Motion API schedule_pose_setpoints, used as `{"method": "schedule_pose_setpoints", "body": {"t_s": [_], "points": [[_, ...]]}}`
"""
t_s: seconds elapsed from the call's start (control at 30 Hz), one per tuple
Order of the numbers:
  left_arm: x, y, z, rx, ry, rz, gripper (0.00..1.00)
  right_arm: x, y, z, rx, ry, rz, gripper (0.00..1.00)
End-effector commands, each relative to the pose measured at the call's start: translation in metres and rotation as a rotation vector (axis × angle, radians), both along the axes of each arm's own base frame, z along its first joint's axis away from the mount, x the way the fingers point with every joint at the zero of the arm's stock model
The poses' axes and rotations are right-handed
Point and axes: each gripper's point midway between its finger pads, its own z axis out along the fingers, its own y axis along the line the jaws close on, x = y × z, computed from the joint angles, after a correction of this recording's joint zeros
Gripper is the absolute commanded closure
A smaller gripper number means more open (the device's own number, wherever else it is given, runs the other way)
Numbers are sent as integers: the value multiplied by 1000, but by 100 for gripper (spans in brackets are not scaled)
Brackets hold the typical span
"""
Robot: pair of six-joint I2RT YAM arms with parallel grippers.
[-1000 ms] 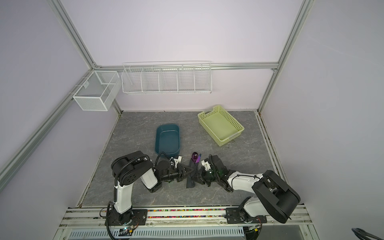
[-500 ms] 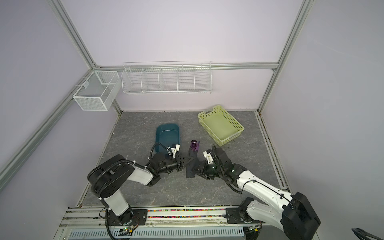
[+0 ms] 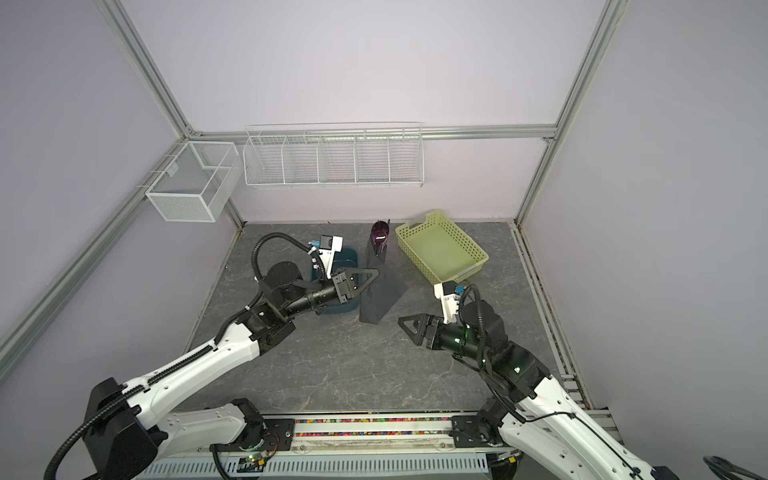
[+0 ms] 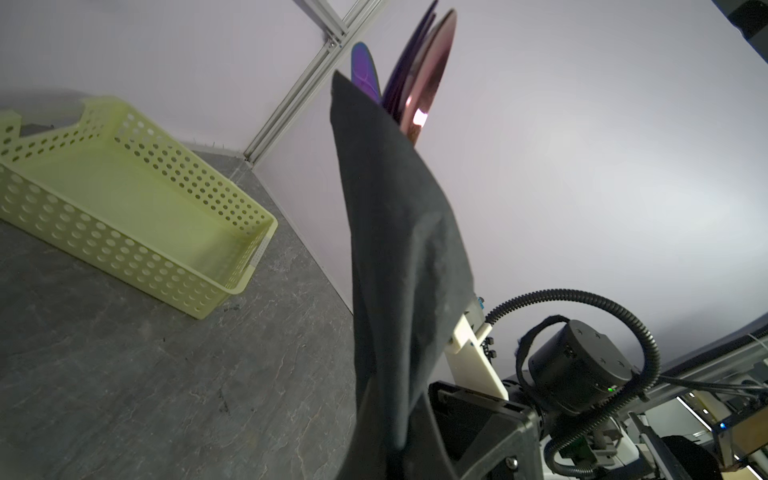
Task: Place the utensils on the paper napkin and roll it up
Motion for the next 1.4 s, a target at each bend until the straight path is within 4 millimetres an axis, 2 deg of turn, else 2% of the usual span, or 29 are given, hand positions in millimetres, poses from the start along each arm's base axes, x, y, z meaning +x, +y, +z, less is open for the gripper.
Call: {"method": "schedule_pose_setpoints", "body": {"t_s": [0.0,0.07,0.13,0.23,0.37,0.53,0.7,0.9,0.97,1.07,1.23,1.37], "points": [[-5,10,30,-2,-148,24,100,-6,2,70,121,-306,52,22],[-16,14,50,-56,-221,4,100,-14,5,92,162,-400,98,20],[-29,21,70,-131,-302,-19,100,-17,8,105,174,-458,121,20],[-45,29,92,-222,-391,-46,100,-18,16,116,165,-523,159,18],[-62,38,115,-304,-466,-77,100,-26,25,132,203,-692,183,15],[-73,47,130,-357,-509,-91,100,-34,45,145,202,-832,245,15],[-77,51,135,-362,-521,-91,100,-43,73,157,261,-852,352,15],[-81,52,141,-376,-523,-103,100,-35,98,164,298,-821,380,17],[-80,52,140,-371,-522,-96,100,-36,102,165,321,-820,394,20],[-76,54,138,-350,-513,-62,100,-37,104,167,338,-819,400,29],[-73,56,139,-352,-498,-44,100,-34,106,162,322,-801,394,52],[-75,57,141,-360,-504,-45,100,-34,103,166,328,-809,376,71]]}}
